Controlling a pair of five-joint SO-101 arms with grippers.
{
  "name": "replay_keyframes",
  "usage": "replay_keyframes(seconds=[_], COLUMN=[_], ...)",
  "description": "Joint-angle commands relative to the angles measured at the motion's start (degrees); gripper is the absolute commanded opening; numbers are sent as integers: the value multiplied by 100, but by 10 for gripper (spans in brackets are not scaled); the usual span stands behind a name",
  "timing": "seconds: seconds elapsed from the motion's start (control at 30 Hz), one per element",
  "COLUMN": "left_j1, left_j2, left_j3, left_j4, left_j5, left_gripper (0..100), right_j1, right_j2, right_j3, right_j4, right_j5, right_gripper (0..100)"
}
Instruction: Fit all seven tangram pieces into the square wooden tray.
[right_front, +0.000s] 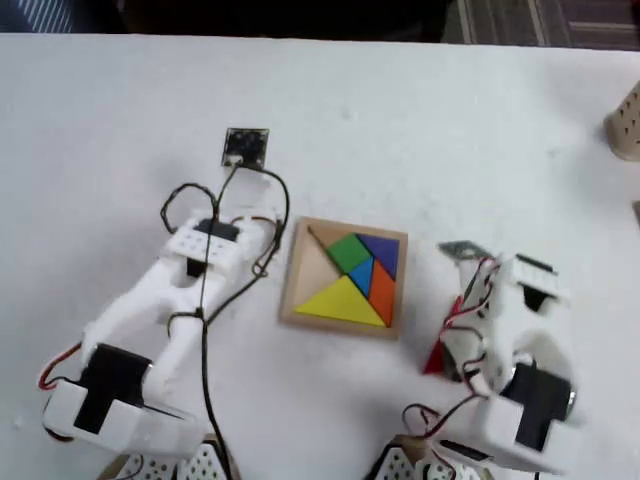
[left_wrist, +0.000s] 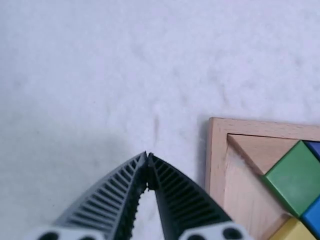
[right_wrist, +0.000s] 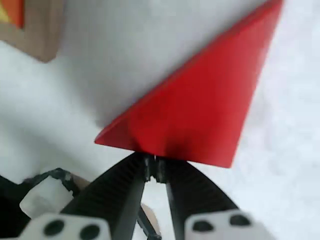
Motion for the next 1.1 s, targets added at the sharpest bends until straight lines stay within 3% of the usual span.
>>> replay_keyframes(seconds=[0.0, 0.67, 0.93, 1.07], left_j1=[-4, -136, -295, -356], left_j2=[-321, -312, -295, -321], left_j3=[-53, -105, -97, -105], left_j4=[-141, -185, -448, -484], left_j5=[-70, -70, -70, -70], left_gripper=[24, 24, 24, 24], right_j1=[207, 189, -75, -479], right_j2=[374, 2018, 655, -31], right_j3=[-967, -4079, -3675, -2822], right_j4=[-136, -92, 725, 637], right_j5=[-97, -2092, -2180, -2277], right_gripper=[19, 19, 27, 111])
